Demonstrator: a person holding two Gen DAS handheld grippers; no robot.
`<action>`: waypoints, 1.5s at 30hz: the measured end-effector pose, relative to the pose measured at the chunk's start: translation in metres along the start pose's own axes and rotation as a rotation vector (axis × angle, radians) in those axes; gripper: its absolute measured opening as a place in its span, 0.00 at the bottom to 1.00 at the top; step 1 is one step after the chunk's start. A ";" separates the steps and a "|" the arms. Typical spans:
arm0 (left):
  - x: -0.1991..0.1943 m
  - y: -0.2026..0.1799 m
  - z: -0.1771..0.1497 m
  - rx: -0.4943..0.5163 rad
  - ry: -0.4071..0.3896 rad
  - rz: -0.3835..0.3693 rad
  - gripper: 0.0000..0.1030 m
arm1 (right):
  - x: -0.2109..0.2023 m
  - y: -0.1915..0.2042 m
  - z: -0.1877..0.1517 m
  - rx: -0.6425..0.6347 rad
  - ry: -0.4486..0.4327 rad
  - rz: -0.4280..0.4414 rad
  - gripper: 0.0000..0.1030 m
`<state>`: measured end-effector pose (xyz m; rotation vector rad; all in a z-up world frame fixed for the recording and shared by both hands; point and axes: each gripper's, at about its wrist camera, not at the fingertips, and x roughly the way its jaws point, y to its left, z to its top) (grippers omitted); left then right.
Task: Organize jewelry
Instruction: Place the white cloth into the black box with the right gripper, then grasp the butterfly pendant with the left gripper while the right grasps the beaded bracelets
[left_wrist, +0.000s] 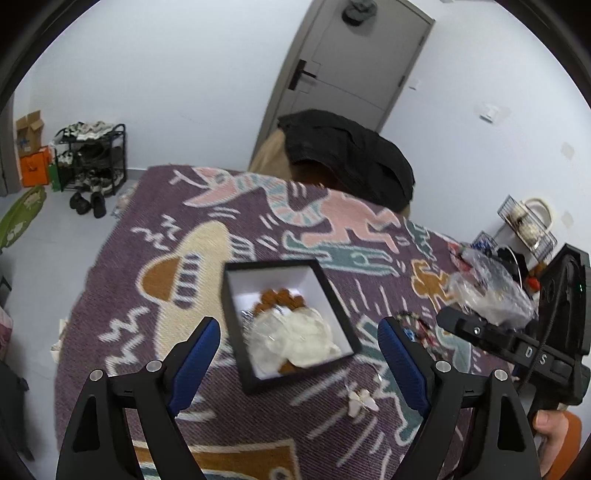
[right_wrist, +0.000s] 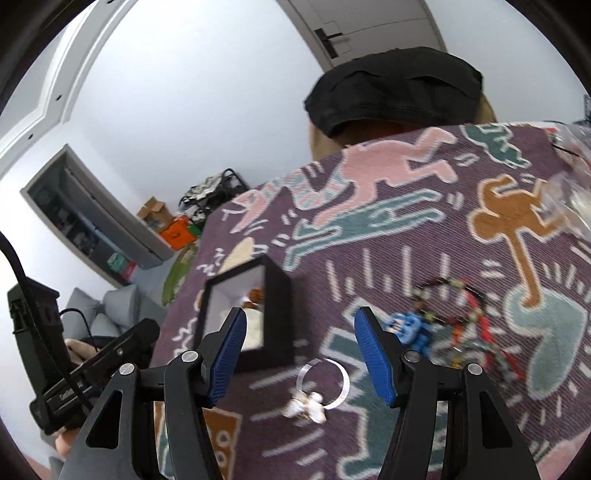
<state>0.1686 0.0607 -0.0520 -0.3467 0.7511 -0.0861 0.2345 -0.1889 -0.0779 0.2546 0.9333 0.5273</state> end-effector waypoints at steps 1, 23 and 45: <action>0.002 -0.004 -0.002 0.005 0.005 -0.002 0.85 | -0.003 -0.007 -0.003 0.009 -0.003 -0.013 0.60; 0.056 -0.071 -0.065 0.159 0.159 0.011 0.68 | -0.018 -0.094 -0.036 0.112 0.006 -0.189 0.60; 0.086 -0.085 -0.088 0.301 0.203 0.116 0.41 | -0.004 -0.108 -0.052 -0.069 0.041 -0.510 0.21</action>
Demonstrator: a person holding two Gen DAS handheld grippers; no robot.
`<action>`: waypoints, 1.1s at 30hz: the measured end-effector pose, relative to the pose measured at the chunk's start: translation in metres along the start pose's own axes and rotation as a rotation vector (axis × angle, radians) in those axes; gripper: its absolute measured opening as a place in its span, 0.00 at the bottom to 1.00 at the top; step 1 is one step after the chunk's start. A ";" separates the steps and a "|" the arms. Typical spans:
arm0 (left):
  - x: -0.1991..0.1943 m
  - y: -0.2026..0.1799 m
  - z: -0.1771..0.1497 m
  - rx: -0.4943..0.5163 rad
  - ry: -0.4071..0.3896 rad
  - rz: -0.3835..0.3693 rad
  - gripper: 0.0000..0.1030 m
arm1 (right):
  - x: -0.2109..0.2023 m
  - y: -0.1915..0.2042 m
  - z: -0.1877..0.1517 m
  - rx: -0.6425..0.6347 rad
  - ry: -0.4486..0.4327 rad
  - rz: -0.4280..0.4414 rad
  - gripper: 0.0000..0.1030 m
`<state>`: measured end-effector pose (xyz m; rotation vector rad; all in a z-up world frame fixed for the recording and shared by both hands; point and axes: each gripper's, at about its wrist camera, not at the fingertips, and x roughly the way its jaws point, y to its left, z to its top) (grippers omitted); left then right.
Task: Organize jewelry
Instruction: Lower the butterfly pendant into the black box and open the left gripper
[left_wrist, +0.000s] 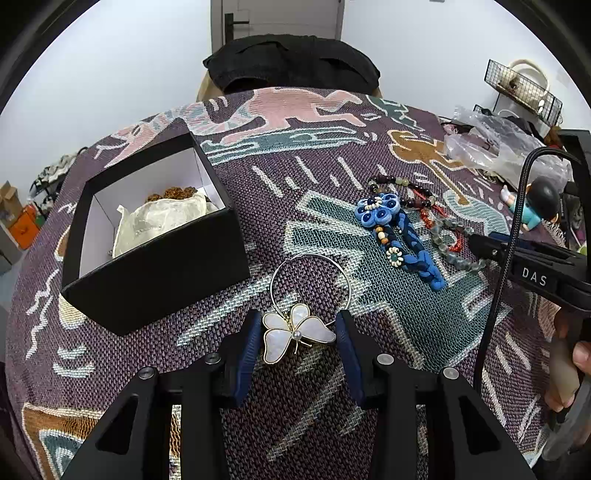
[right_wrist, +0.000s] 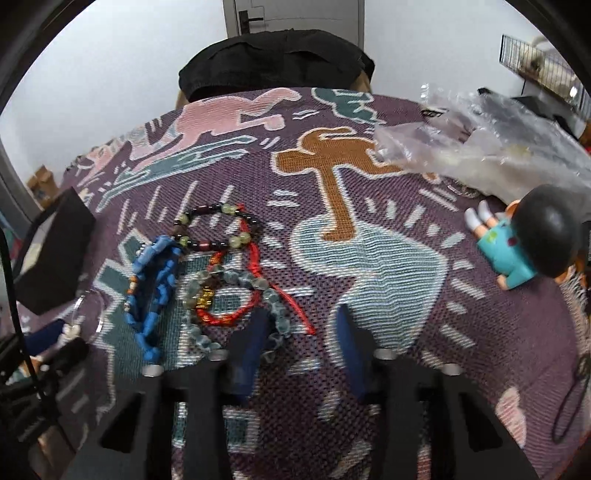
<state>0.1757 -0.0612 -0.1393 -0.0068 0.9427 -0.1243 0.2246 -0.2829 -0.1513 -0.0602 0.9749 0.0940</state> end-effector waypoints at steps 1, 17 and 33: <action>-0.001 0.002 0.000 -0.006 -0.002 -0.009 0.41 | 0.000 -0.001 0.000 0.000 0.002 0.017 0.15; -0.050 0.017 0.020 -0.049 -0.137 -0.080 0.41 | -0.048 0.000 0.012 0.054 -0.113 0.202 0.12; -0.066 0.078 0.045 -0.155 -0.199 -0.033 0.41 | -0.082 0.047 0.052 -0.012 -0.209 0.300 0.12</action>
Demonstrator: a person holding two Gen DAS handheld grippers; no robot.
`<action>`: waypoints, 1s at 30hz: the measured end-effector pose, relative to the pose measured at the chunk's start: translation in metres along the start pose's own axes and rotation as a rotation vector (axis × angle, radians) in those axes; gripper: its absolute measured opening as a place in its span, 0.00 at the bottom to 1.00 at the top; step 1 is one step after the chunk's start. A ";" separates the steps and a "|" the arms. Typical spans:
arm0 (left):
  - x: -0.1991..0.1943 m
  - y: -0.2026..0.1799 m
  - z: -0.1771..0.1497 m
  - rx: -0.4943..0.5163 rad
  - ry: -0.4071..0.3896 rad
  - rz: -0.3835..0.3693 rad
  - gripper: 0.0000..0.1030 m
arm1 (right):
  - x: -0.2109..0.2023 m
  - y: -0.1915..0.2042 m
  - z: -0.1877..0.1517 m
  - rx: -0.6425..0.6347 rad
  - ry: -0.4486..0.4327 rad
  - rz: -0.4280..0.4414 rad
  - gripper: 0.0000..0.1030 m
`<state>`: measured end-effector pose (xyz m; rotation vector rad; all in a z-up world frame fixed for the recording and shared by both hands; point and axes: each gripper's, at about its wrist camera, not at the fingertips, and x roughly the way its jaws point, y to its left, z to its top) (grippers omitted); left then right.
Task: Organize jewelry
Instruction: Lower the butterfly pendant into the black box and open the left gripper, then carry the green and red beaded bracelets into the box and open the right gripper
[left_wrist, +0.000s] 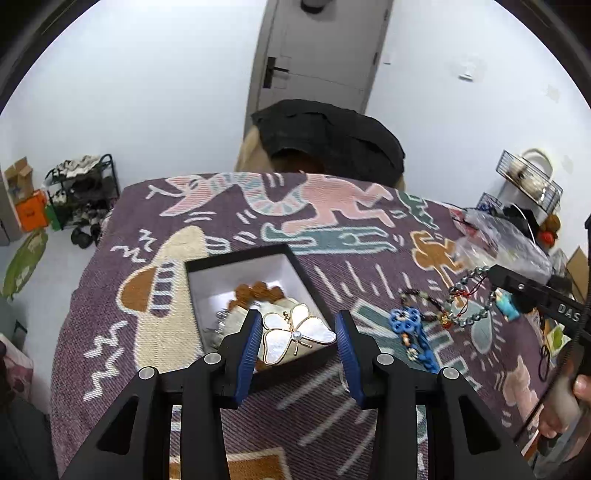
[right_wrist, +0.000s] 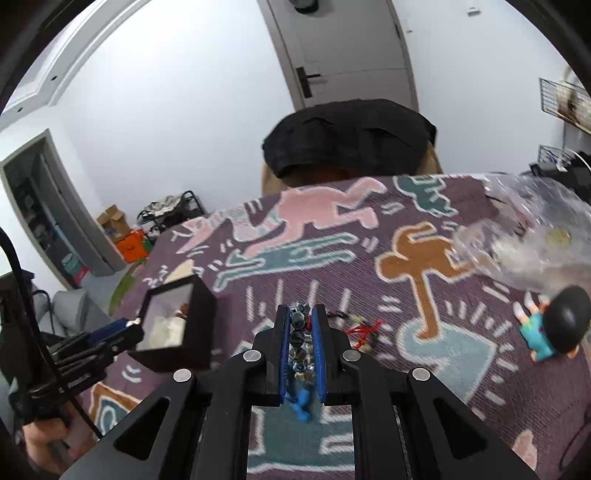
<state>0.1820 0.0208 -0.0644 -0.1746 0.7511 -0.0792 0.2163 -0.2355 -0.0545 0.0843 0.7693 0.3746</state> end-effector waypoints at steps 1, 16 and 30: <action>0.001 0.004 0.002 -0.007 0.000 0.003 0.41 | 0.001 0.005 0.003 -0.007 -0.002 0.007 0.12; -0.010 0.054 0.027 -0.157 -0.008 0.000 0.70 | 0.021 0.081 0.036 -0.112 -0.007 0.120 0.12; -0.037 0.105 0.013 -0.246 -0.036 0.050 0.70 | 0.048 0.137 0.040 -0.179 0.028 0.193 0.12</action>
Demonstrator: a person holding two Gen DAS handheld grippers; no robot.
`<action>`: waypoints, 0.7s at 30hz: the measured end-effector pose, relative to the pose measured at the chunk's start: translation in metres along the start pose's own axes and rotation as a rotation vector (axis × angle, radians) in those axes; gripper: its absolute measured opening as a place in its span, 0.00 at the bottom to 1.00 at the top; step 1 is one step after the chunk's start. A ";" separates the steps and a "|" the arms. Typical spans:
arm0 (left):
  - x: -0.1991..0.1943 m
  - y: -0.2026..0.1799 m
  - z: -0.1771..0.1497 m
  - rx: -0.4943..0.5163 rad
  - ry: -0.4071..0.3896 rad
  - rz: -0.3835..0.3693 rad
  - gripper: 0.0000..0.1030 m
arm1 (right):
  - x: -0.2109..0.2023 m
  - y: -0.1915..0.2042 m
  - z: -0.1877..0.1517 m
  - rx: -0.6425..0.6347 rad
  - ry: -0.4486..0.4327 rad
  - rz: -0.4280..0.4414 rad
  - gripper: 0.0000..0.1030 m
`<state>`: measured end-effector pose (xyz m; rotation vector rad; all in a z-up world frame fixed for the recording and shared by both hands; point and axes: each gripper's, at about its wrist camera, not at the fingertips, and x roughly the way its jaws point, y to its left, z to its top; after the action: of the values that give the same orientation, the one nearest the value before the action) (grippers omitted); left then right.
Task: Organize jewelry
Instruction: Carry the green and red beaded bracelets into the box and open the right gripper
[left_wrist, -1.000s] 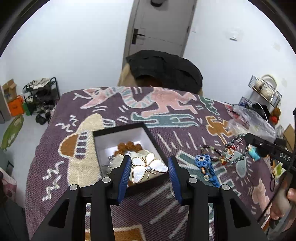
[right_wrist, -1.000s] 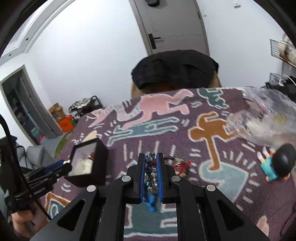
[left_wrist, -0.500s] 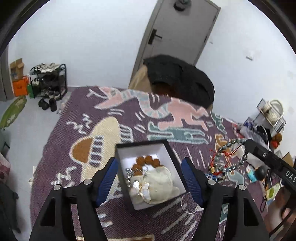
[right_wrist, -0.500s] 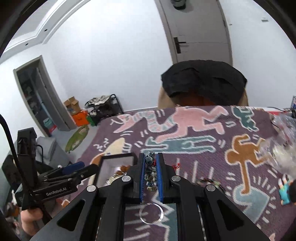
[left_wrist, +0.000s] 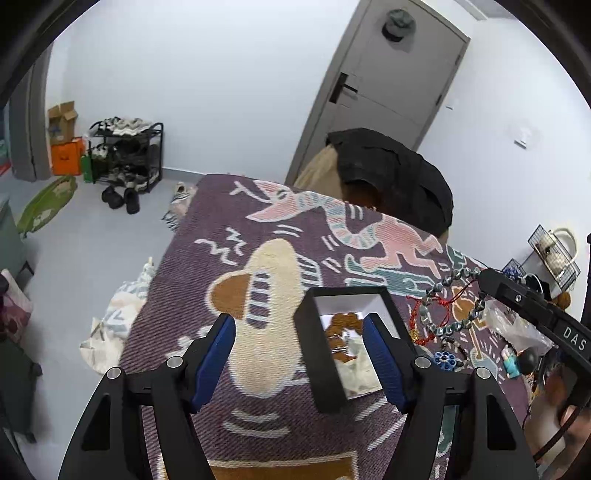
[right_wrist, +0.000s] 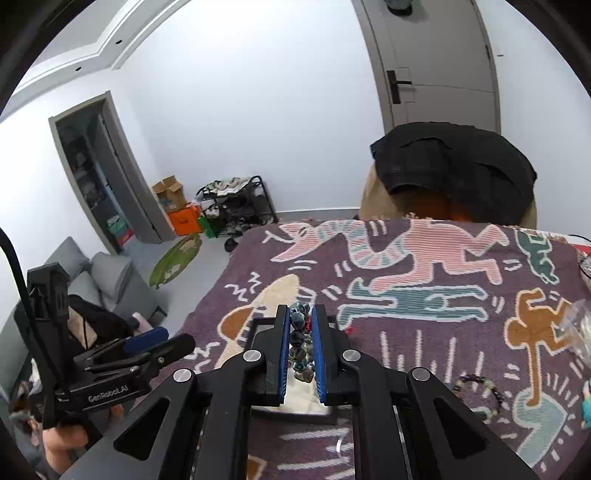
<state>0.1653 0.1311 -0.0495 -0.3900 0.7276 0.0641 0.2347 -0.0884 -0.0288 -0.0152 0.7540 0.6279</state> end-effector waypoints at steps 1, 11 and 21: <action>-0.001 0.004 -0.001 -0.005 -0.001 0.003 0.70 | 0.003 0.003 0.001 0.000 0.003 0.009 0.12; -0.007 0.005 -0.008 -0.008 0.008 -0.016 0.70 | 0.003 -0.005 -0.002 0.051 0.026 -0.001 0.56; 0.008 -0.038 -0.027 0.068 0.052 -0.069 0.71 | -0.017 -0.071 -0.025 0.154 0.067 -0.109 0.56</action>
<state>0.1616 0.0858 -0.0606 -0.3521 0.7654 -0.0364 0.2481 -0.1613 -0.0509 0.0638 0.8589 0.4663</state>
